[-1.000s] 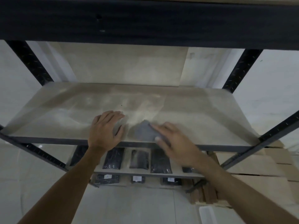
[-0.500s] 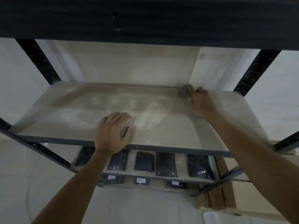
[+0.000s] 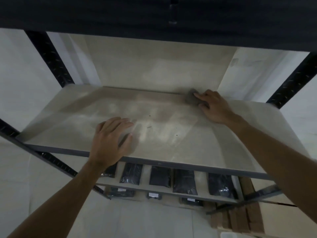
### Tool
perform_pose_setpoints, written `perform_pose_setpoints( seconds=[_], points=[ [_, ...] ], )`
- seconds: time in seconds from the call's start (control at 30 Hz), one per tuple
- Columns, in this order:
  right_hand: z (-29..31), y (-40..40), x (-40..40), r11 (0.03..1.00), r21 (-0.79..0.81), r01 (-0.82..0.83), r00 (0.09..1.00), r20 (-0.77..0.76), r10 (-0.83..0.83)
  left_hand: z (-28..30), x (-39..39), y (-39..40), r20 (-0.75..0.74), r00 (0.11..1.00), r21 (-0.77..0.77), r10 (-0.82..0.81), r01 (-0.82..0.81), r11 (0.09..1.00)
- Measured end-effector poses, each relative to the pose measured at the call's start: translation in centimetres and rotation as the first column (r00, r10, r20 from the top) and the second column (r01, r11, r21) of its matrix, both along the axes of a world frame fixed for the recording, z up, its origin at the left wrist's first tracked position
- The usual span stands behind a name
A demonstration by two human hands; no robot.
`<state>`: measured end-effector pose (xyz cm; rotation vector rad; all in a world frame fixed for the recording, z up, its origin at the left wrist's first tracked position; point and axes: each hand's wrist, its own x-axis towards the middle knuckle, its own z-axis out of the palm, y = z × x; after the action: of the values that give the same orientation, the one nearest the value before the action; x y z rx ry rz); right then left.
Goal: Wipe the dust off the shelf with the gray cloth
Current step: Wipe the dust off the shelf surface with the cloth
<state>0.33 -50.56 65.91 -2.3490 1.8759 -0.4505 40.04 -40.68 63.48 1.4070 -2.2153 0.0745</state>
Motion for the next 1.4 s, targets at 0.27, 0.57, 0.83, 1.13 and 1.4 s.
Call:
perform_pose_setpoints(
  seconds=[0.27,0.57,0.83,1.13,1.4],
  points=[
    [1.5,0.5,1.5,0.951,-0.053,-0.304,0.940,0.145,0.308,-0.7,0.9,-1.1,-0.014,1.000,0.041,-0.020,0.021,0.999],
    [0.7,-4.6,3.1,0.999,0.017,-0.047,0.998,0.052,0.046,-1.3,1.2,-1.2,0.029,1.000,0.036,-0.002,0.001,0.999],
    [2.4,-3.0,4.1,0.924,0.217,-0.314,0.946,0.148,0.287,-1.5,1.2,-1.1,0.006,1.000,0.011,0.006,-0.006,1.000],
    [1.0,-5.4,7.3,0.989,0.040,-0.145,0.974,0.181,0.136,-1.5,1.2,-1.1,0.021,1.000,0.016,0.020,-0.020,1.000],
    [2.5,-2.5,7.2,0.929,0.105,-0.356,0.921,0.206,0.330,-1.1,1.0,-1.0,0.002,1.000,0.026,0.024,-0.024,0.999]
  ],
)
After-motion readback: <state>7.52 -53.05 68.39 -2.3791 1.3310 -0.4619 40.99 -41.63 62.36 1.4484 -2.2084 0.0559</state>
